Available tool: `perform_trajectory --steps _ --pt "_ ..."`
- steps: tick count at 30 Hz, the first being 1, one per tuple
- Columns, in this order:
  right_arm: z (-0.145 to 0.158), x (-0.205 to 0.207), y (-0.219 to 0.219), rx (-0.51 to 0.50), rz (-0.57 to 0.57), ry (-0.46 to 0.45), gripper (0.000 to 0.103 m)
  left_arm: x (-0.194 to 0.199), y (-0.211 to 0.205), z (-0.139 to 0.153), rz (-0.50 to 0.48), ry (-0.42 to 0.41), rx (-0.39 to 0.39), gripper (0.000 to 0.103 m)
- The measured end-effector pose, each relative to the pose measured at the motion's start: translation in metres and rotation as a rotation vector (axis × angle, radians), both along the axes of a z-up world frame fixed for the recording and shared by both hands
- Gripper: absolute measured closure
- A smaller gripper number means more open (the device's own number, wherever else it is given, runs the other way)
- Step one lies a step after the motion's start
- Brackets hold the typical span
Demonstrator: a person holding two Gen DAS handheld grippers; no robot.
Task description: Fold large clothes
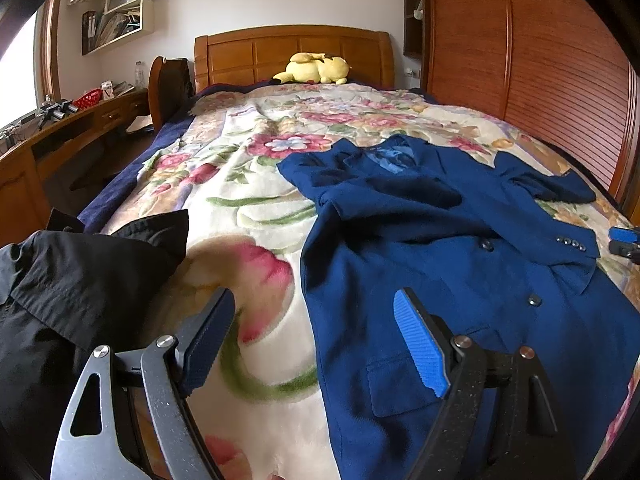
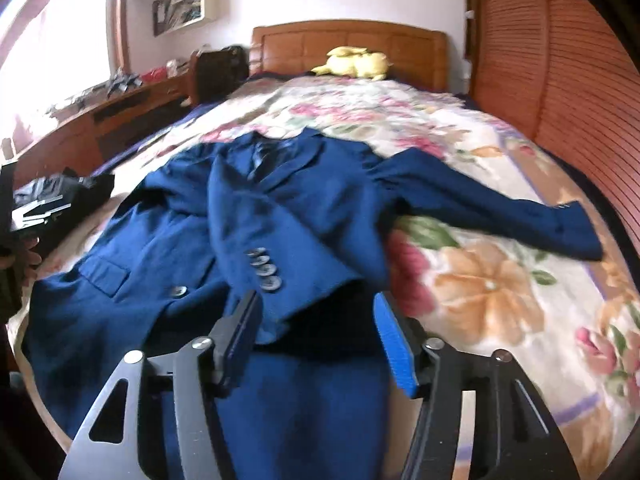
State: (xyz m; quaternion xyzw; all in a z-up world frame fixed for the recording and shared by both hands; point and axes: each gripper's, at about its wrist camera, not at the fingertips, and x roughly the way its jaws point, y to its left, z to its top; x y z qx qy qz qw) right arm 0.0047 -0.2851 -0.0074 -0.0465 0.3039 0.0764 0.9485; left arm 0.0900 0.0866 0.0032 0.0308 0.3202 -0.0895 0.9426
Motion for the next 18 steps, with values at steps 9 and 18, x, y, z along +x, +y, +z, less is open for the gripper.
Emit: perform_trajectory --steps 9,18 --pt "-0.020 0.063 -0.002 -0.024 -0.002 0.121 0.083 0.003 0.006 -0.008 0.012 0.015 0.002 0.021" --pt "0.064 0.045 -0.029 -0.095 -0.132 -0.155 0.100 0.006 0.005 -0.010 0.023 0.017 0.006 0.021"
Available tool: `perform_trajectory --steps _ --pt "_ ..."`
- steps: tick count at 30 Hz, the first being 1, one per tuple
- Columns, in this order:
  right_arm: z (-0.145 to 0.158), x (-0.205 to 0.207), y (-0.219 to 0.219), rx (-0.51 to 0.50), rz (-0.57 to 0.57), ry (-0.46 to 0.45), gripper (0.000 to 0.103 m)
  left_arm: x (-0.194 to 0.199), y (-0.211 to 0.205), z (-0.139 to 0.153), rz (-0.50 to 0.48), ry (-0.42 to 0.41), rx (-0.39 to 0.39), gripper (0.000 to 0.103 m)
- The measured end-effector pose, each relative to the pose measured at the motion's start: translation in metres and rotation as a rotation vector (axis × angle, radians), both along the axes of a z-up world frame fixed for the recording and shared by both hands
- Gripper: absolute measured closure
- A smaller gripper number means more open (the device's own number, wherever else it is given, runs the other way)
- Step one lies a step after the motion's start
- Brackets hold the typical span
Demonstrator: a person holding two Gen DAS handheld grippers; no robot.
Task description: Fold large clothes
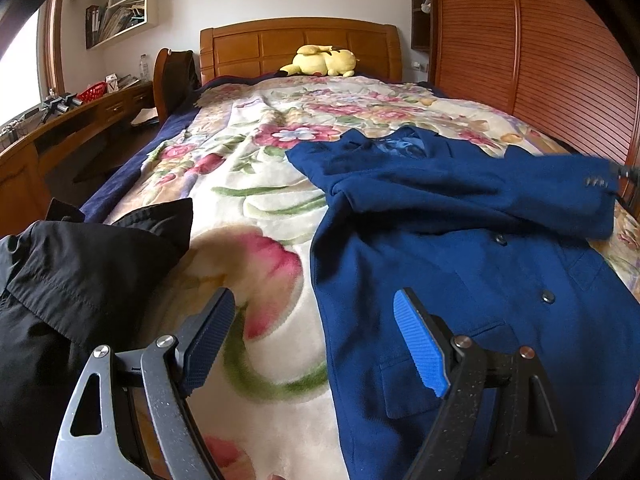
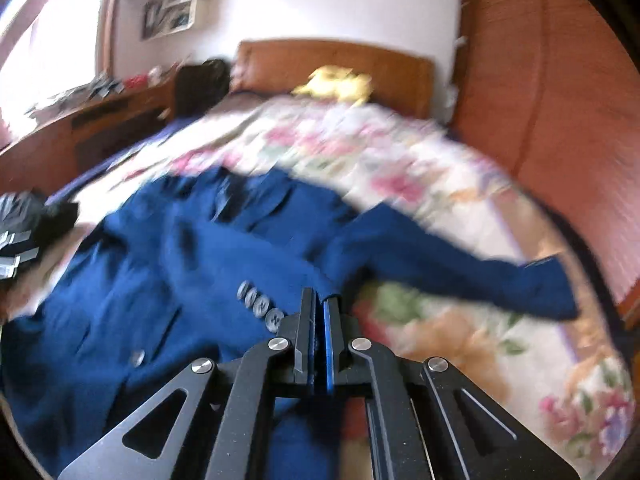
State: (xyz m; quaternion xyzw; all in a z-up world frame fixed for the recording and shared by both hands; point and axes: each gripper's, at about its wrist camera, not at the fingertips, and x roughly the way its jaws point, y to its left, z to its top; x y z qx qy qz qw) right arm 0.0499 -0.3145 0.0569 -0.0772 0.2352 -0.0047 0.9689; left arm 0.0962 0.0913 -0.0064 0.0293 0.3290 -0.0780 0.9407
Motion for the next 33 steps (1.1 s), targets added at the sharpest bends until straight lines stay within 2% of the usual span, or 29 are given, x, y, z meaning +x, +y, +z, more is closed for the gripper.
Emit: perform_trajectory --steps 3,5,7,8,9,11,16,18,23,30,33 --pt "-0.002 0.012 -0.001 -0.052 -0.059 0.023 0.100 0.000 0.000 0.001 -0.003 -0.003 0.002 0.021" --pt "-0.013 0.022 -0.001 -0.029 -0.053 0.087 0.098 0.000 0.000 0.001 -0.003 -0.010 0.006 0.021" --pt "-0.025 0.024 0.001 -0.033 -0.089 0.097 0.076 0.002 -0.001 0.003 -0.001 -0.015 0.002 0.021" --pt "-0.030 0.025 0.001 -0.032 -0.108 0.093 0.054 0.002 -0.001 0.003 -0.001 -0.015 0.001 0.021" --pt "-0.037 0.025 -0.001 -0.022 -0.117 0.088 0.040 0.003 -0.002 0.002 0.000 -0.014 0.002 0.021" --pt "-0.045 0.031 0.001 0.008 -0.116 0.097 0.035 0.006 -0.002 0.003 -0.004 -0.011 -0.001 0.021" --pt "-0.059 0.051 0.003 0.097 -0.009 0.110 0.035 0.035 -0.008 0.005 0.005 0.015 -0.028 0.021" --pt "-0.063 0.061 0.016 0.101 0.045 0.117 0.035 0.049 -0.010 0.006 0.011 0.017 -0.037 0.021" --pt "-0.077 0.090 0.042 0.087 0.152 0.141 0.035 0.092 -0.019 0.004 0.024 0.042 0.045 0.021" --pt "-0.105 0.107 0.054 0.049 0.227 0.168 0.035 0.148 -0.026 -0.002 0.018 0.082 0.059 0.021" --pt "-0.113 0.113 0.048 0.078 0.230 0.168 0.035 0.169 -0.033 -0.007 0.001 0.103 0.083 0.021"
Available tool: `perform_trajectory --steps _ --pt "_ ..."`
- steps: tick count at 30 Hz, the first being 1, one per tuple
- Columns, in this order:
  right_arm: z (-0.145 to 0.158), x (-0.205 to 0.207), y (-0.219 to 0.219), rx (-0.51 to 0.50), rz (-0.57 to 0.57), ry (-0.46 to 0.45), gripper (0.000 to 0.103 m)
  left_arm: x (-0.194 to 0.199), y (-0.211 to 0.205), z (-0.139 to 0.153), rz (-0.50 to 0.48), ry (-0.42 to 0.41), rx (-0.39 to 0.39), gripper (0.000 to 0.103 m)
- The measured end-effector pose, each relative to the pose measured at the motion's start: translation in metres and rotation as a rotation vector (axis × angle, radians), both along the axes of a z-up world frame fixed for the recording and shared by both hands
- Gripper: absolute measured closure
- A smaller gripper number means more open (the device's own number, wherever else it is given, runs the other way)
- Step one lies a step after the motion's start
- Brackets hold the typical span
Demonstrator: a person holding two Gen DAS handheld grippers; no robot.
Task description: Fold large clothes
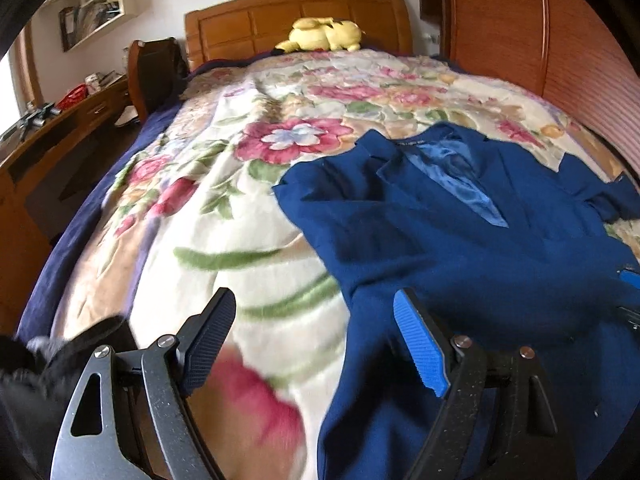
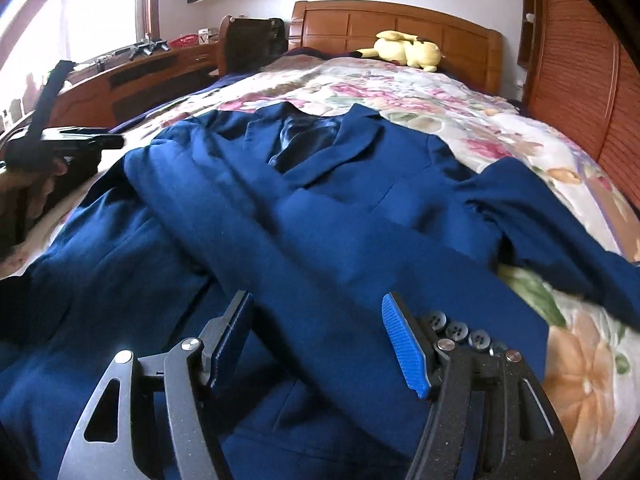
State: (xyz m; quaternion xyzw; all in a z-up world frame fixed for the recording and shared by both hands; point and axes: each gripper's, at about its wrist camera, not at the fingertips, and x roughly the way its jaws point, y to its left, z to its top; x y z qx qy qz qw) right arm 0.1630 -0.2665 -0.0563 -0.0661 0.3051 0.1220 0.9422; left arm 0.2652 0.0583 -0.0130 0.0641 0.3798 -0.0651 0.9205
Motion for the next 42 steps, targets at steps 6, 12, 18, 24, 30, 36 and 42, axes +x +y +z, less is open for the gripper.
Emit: perform_trajectory --steps 6,12,18,24,30,36,42 --pt "0.003 -0.007 -0.002 0.023 -0.011 -0.035 0.035 0.041 -0.007 -0.006 -0.029 0.078 -0.062 0.023" --pt "0.003 -0.013 0.002 0.024 -0.017 -0.051 0.035 0.068 -0.014 -0.017 -0.015 0.159 -0.079 0.035" --pt "0.006 -0.022 0.002 0.033 -0.010 -0.075 0.035 0.075 -0.018 -0.024 -0.034 0.213 -0.130 0.064" --pt "0.014 -0.033 -0.004 0.053 -0.025 -0.123 0.035 0.064 -0.019 -0.001 -0.040 0.106 -0.062 0.097" --pt "0.024 -0.047 -0.004 0.056 -0.042 -0.179 0.035 0.070 0.005 0.022 0.029 0.009 0.024 0.098" --pt "0.019 -0.048 -0.003 0.053 -0.048 -0.175 0.035 0.064 0.002 0.013 0.013 0.003 0.040 0.098" --pt "0.022 -0.043 -0.006 0.051 -0.048 -0.165 0.035 0.014 -0.011 0.033 -0.045 -0.095 0.029 0.072"
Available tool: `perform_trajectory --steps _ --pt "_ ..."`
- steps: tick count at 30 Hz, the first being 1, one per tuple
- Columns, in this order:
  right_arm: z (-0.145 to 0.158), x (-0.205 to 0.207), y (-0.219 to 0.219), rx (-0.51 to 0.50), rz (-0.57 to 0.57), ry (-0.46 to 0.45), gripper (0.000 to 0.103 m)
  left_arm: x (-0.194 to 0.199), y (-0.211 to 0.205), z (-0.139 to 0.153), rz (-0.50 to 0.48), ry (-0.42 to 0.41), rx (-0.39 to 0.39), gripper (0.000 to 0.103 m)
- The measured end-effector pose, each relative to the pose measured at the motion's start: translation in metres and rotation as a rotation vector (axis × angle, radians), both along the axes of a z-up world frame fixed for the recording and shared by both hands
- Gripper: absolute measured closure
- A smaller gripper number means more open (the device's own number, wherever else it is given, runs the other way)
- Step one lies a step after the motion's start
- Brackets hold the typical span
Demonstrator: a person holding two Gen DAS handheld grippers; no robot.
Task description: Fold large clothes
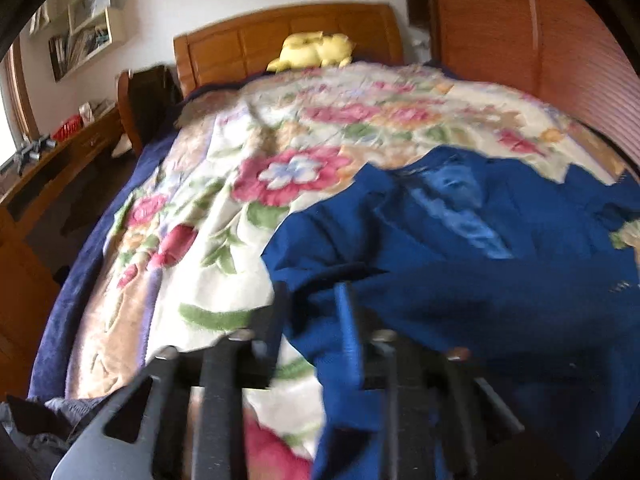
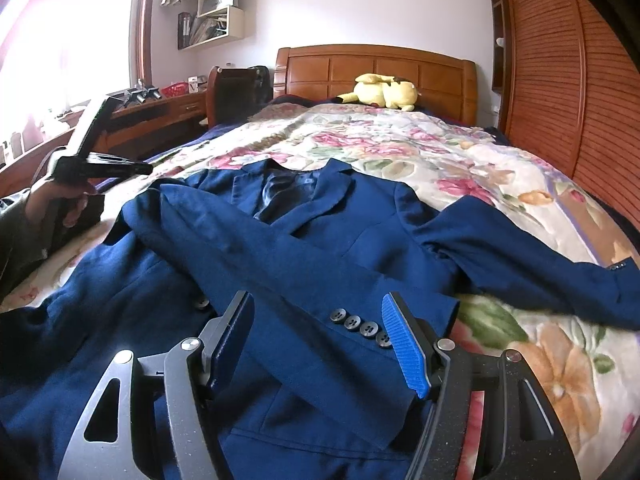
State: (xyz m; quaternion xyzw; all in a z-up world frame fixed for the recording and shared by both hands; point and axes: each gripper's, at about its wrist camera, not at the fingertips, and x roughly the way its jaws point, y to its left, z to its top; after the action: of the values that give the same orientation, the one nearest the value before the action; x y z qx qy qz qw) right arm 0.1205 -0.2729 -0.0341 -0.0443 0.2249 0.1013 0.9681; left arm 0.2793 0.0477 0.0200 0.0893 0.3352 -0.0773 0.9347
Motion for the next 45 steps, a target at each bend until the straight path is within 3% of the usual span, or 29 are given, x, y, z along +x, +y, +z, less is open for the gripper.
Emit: perform_trajectory --steps 2,10,15,18,29,38,45 --pt "-0.001 0.003 -0.003 -0.004 -0.004 0.006 0.035 -0.019 -0.004 0.007 -0.025 -0.019 -0.034 0.064" --pt "-0.002 0.016 -0.016 0.004 -0.035 0.022 0.035 -0.088 -0.031 0.014 -0.052 -0.066 -0.045 0.060" --pt "-0.002 0.020 -0.021 0.032 -0.030 0.036 0.035 -0.126 -0.043 0.016 0.000 -0.124 -0.033 0.059" --pt "-0.003 0.021 -0.023 0.037 -0.029 0.037 0.035 -0.140 -0.048 0.013 0.012 -0.108 -0.102 0.058" --pt "-0.005 0.025 -0.033 0.059 -0.027 0.049 0.035 -0.170 -0.074 -0.004 0.023 -0.108 -0.155 0.057" --pt "-0.006 0.029 -0.038 0.055 -0.021 0.059 0.035 -0.171 -0.084 -0.030 -0.003 -0.066 -0.135 0.057" --pt "-0.006 0.033 -0.042 0.051 -0.014 0.064 0.035 -0.155 -0.090 -0.059 -0.018 0.068 -0.112 0.057"
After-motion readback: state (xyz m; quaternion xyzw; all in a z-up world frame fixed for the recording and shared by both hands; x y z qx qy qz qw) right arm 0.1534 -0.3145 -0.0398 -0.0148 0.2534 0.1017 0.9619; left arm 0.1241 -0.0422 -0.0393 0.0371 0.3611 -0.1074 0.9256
